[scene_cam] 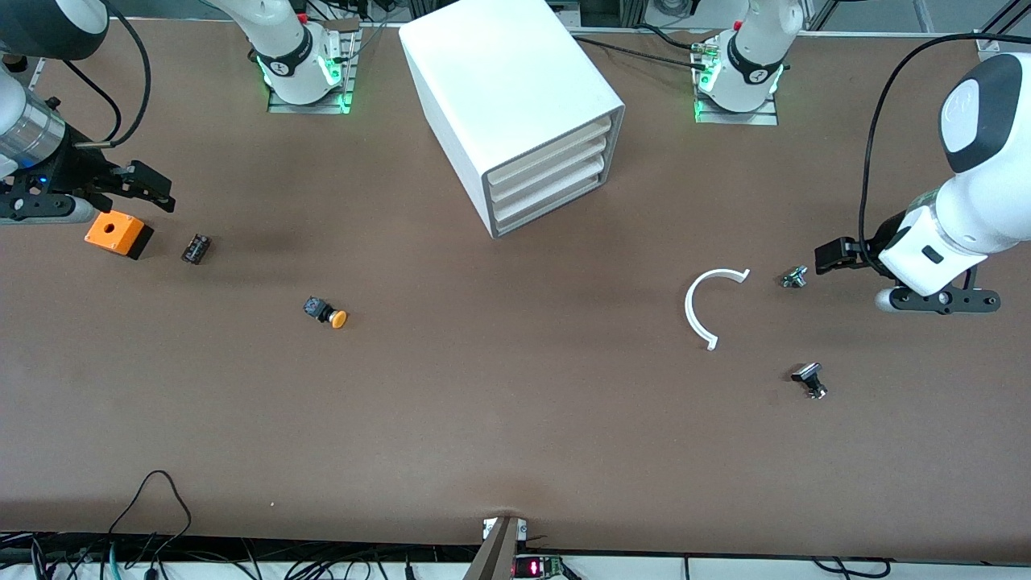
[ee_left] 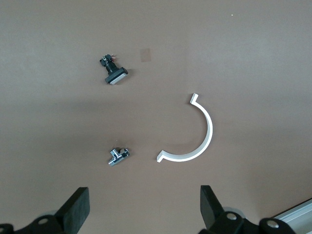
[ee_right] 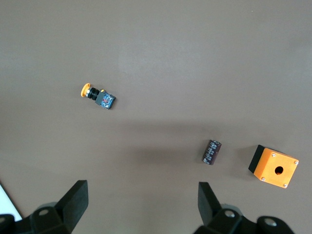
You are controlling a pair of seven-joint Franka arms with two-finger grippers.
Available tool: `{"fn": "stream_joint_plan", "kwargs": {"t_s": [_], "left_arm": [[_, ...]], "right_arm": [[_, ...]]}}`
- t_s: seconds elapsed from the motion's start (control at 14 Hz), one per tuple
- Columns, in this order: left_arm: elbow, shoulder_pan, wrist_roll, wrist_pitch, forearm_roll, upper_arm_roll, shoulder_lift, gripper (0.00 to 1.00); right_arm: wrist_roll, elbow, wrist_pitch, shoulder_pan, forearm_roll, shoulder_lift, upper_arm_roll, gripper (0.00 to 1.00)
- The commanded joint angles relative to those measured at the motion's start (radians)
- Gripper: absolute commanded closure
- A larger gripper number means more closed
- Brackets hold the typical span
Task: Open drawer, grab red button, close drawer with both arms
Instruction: 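Move the left gripper toward the white drawer cabinet, then hook the left gripper onto the cabinet's lower drawer front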
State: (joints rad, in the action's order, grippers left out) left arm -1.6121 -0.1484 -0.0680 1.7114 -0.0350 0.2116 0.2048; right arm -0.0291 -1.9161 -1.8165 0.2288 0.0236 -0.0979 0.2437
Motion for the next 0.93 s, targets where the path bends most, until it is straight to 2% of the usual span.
{"fn": "stream_joint_plan", "kwargs": {"t_s": [0.0, 0.28, 0.64, 0.85], "left_arm": [[0.02, -0.002, 0.008, -0.026, 0.001, 0.0, 0.001, 0.0], [0.021, -0.002, 0.005, -0.062, 0.009, 0.0, -0.001, 0.0], [0.009, -0.026, 0.019, -0.157, 0.132, 0.0, 0.005, 0.0], [-0.061, -0.014, 0.117, -0.116, 0.317, 0.0, 0.074, 0.0]], "right_arm": [[-0.002, 0.026, 0.003, 0.004, 0.01, 0.004, -0.001, 0.0], [-0.006, 0.12, 0.08, 0.004, 0.012, 0.006, 0.0, 0.0], [0.003, 0.163, 0.088, 0.001, 0.012, 0.006, 0.002, 0.0], [0.003, 0.178, 0.086, -0.005, 0.007, 0.024, 0.003, 0.0]]}}
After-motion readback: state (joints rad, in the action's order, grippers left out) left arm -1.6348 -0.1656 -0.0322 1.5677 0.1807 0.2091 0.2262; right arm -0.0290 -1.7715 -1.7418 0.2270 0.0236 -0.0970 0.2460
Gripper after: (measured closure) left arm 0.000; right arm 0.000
